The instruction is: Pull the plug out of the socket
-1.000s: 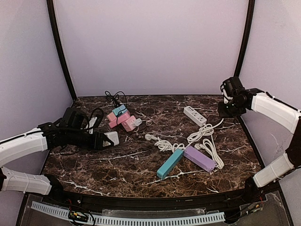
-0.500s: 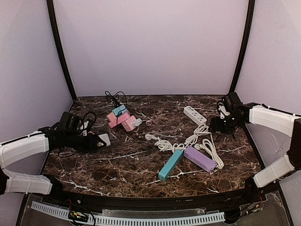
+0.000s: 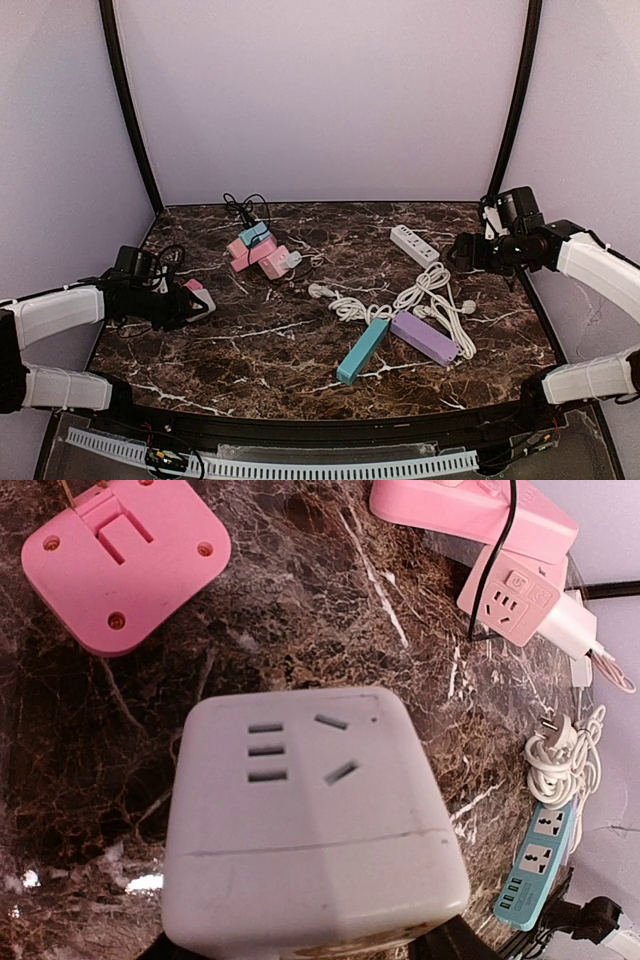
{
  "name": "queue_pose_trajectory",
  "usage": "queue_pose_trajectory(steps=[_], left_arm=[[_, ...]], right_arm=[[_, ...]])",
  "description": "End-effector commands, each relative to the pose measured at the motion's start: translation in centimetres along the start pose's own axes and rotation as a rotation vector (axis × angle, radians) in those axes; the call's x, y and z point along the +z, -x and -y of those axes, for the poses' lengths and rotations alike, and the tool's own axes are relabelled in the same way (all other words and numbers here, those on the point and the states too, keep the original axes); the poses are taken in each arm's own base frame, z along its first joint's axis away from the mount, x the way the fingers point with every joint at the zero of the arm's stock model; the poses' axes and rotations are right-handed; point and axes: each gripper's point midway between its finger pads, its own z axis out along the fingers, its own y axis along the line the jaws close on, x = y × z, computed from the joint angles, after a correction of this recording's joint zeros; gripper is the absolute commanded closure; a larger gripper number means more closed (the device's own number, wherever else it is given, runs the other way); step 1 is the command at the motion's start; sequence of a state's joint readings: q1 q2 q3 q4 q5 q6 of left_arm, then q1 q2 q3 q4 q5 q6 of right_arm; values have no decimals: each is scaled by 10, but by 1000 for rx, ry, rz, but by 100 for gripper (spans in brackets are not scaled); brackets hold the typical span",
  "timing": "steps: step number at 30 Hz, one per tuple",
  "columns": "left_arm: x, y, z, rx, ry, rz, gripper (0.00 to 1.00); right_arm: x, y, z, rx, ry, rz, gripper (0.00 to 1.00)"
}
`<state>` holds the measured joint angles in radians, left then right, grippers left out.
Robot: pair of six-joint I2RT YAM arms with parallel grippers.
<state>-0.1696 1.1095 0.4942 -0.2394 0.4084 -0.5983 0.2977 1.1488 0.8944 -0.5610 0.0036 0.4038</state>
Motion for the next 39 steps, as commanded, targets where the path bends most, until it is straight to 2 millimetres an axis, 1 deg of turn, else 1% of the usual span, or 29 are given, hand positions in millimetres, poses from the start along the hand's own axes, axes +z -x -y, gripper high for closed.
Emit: queue_pose_trajectory(steps=[1,4,9,12,15,17,19,20,21,22,23,24,28,30,33,34,35,36,37,38,39], left_arm=[[2,5,0,-30,-43,3,99],[4,6,-7,-58,-31,4,98],[7,4,-20,-99,-3,-10,88],[8,3,-26,-110,13,-13,84],[9,1,-30,-120,30,-9,73],[9,1,-32,-127,35,-8,72],[8,1,-33,-127,40,-8,67],[8,0,-34,-128,46,-9,55],[7,0,-34,-128,50,-8,49],[6,0,-36,-129,62,-8,36],[5,1,-36,-126,64,-1,31],[3,0,-38,-126,77,0,23],[-6,4,-39,-112,108,27,4],[-11,6,-38,-104,121,43,2],[-21,8,-38,-88,144,64,1],[-25,13,-38,-79,158,84,1],[-30,13,-37,-64,168,91,1],[-36,20,-34,-47,177,116,1],[-42,22,-33,-20,185,126,1],[-48,30,-25,3,172,145,1],[-50,31,-20,37,161,140,1]], right_arm=[[-12,6,-6,16,42,42,4],[-18,7,-10,8,63,54,4],[-24,5,-20,-29,78,56,4],[-26,3,-28,-50,92,58,4],[-28,2,-40,-78,117,63,4],[-29,1,-49,-96,135,67,4],[-29,2,-56,-105,150,72,4],[-29,2,-59,-108,156,70,4],[-30,2,-63,-115,165,72,5],[-31,3,-67,-122,173,72,6],[-32,2,-71,-132,183,70,6],[-33,2,-77,-144,195,72,6],[-40,5,-96,-202,216,104,6],[-43,5,-104,-225,229,111,6],[-45,6,-115,-252,242,116,5],[-46,6,-120,-265,248,117,5],[-47,4,-127,-283,257,114,5],[-46,3,-133,-299,265,112,5],[-48,3,-141,-314,280,114,5],[-48,3,-149,-330,294,116,5],[-48,2,-158,-346,313,114,5]])
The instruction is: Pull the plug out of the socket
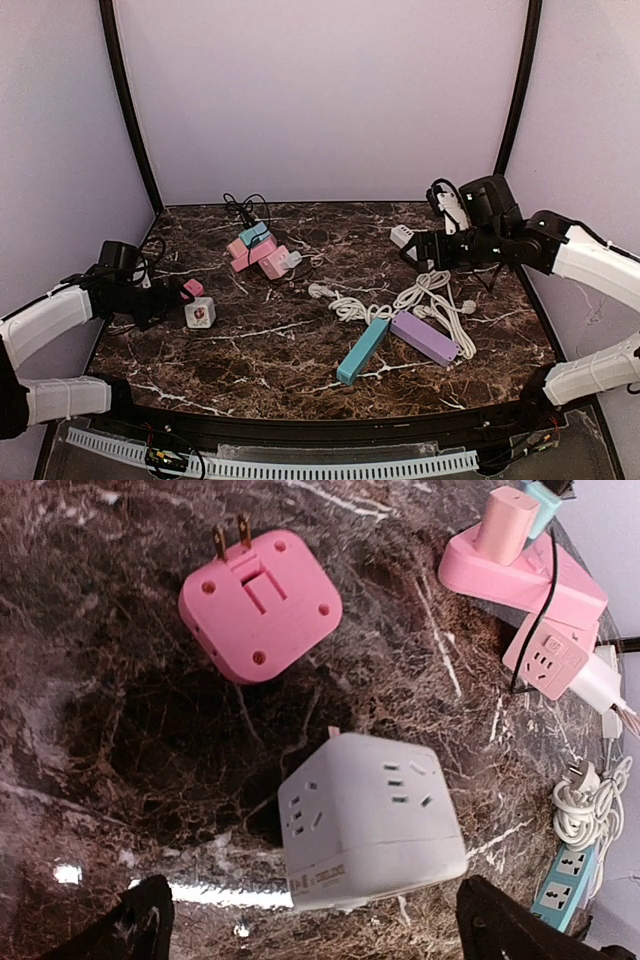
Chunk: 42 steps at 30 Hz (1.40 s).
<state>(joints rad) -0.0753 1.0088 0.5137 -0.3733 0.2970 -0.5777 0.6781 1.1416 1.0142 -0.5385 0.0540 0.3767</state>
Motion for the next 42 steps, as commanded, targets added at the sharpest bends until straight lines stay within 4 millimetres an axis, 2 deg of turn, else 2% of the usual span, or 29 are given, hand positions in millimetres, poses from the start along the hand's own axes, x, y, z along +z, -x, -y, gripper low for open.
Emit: queue_pose_trajectory(steps=[1,4,7,8,12,19,23,27,31,35,42], left_arm=[[-29,24,18,116,2,59,1],[-39,35,46,190,-85,51,1],[-43,41,67,229,-164,39,1],[-48,44,80,261,-211,37,1],[-55,57,104,379,-268,20,2],[-61,71,118,547,-286,82,2],[-46,59,107,558,-292,64,2],[-33,41,99,539,-329,36,2],[-37,41,102,541,-346,56,2],[-36,43,106,512,-378,77,1],[-31,39,106,496,-396,46,1]], right_arm=[[6,21,-36,-78,65,49,5],[20,25,-62,-127,118,37,5],[41,29,-88,-186,162,0,5],[50,30,-96,-203,173,-14,5],[82,31,-129,-274,231,-61,5],[134,30,-166,-342,287,-108,5],[158,37,-178,-383,300,-112,7],[185,32,-176,-438,261,-147,22],[206,23,-164,-481,193,-178,26],[222,15,-154,-512,146,-202,42],[238,7,-140,-527,99,-230,43]])
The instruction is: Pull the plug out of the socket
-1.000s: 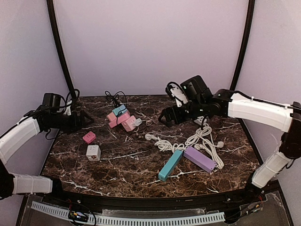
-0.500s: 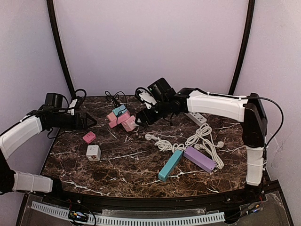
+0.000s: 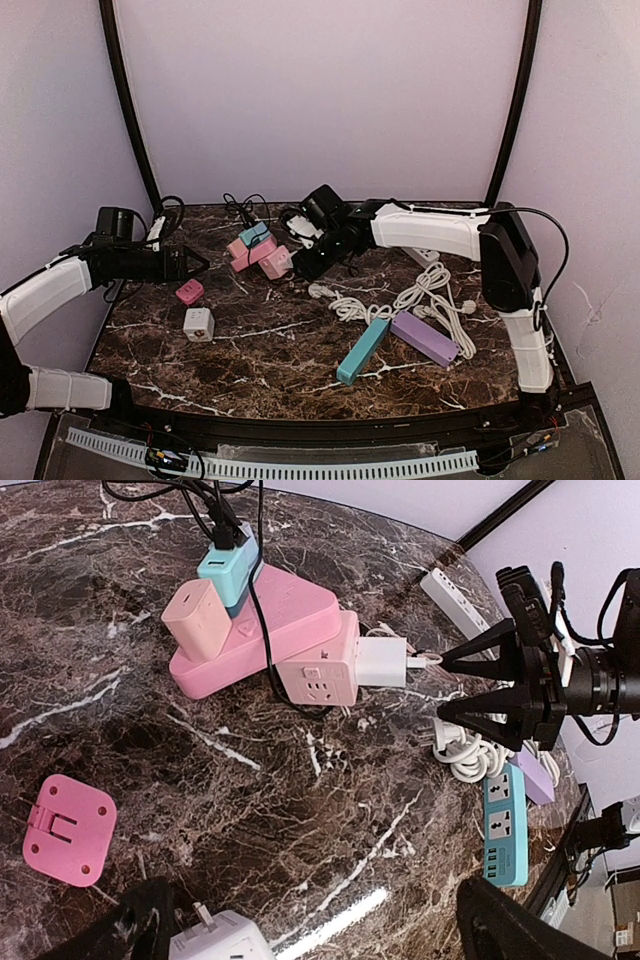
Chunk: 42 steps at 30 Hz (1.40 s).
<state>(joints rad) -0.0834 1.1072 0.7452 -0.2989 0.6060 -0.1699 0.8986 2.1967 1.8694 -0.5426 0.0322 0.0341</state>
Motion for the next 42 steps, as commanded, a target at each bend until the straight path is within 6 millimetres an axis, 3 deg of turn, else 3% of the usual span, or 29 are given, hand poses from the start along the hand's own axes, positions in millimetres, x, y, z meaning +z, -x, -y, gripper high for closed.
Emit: queue_pose_trajectory(steps=[1,4,8,14,26,36,42], left_arm=[[3,-4,5,-8,-40,-5,1],[6,-5,4,-15,-46,-14,1],[8,-5,2,-17,-42,-23,1],[8,-5,12,-3,-102,-19,1],[6,-17,18,-53,-104,1,2],[28,-34,47,-165,-171,16,2],[35,-33,55,-198,-178,44,2]], right_arm=[[5,-1,13,-17,-46,-16,43],[9,-5,17,-21,-69,-24,45],[9,-3,19,-21,-80,-20,70],[-4,-2,18,-16,-84,-9,100],[-58,3,-19,55,45,42,100],[-92,-11,-54,124,159,29,100],[-111,-22,-81,168,205,15,100]])
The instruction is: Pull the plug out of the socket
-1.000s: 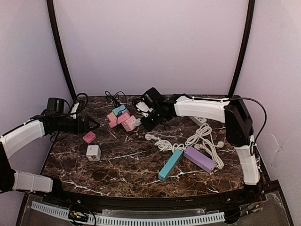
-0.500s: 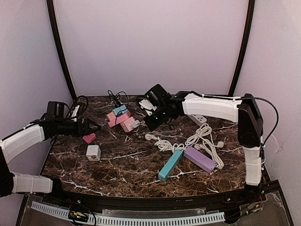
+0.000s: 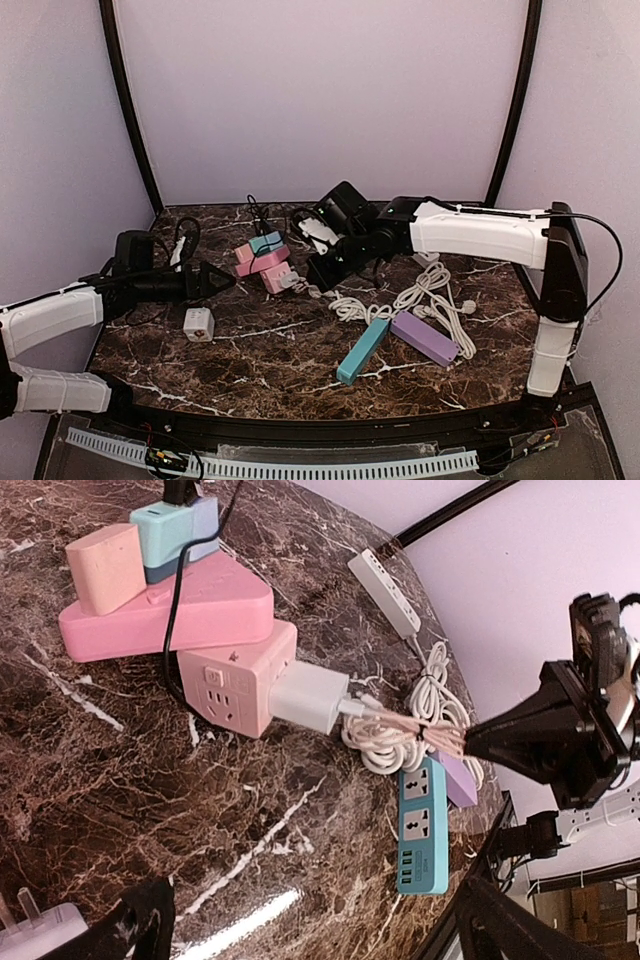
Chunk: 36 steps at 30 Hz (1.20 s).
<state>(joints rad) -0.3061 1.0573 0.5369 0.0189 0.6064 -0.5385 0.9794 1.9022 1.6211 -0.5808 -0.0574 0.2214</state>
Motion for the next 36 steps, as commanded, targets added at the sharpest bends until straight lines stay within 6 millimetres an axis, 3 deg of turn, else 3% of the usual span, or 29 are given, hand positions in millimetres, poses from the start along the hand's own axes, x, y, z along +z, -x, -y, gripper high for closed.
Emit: queue_pose_trajectory(steps=[1,8,12,17,23,30,36], left_arm=[[5,6,3,-32,0,59,2],[30,-17,11,-24,-14,3,3],[47,-28,19,-3,-19,-38,3],[69,-47,29,2,-53,-89,3],[87,-57,35,37,-64,-108,2],[98,-61,22,57,-11,-94,2],[115,-59,22,102,-5,-83,2]], right_arm=[[-27,-5,-34,50,71,17,100],[-48,-36,-53,119,85,-17,100],[-67,-54,-49,190,78,-9,100],[-72,-70,-38,225,41,0,100],[-69,-69,-37,215,35,1,100],[-68,-63,-39,199,38,6,100],[-69,-60,-39,200,38,13,100]])
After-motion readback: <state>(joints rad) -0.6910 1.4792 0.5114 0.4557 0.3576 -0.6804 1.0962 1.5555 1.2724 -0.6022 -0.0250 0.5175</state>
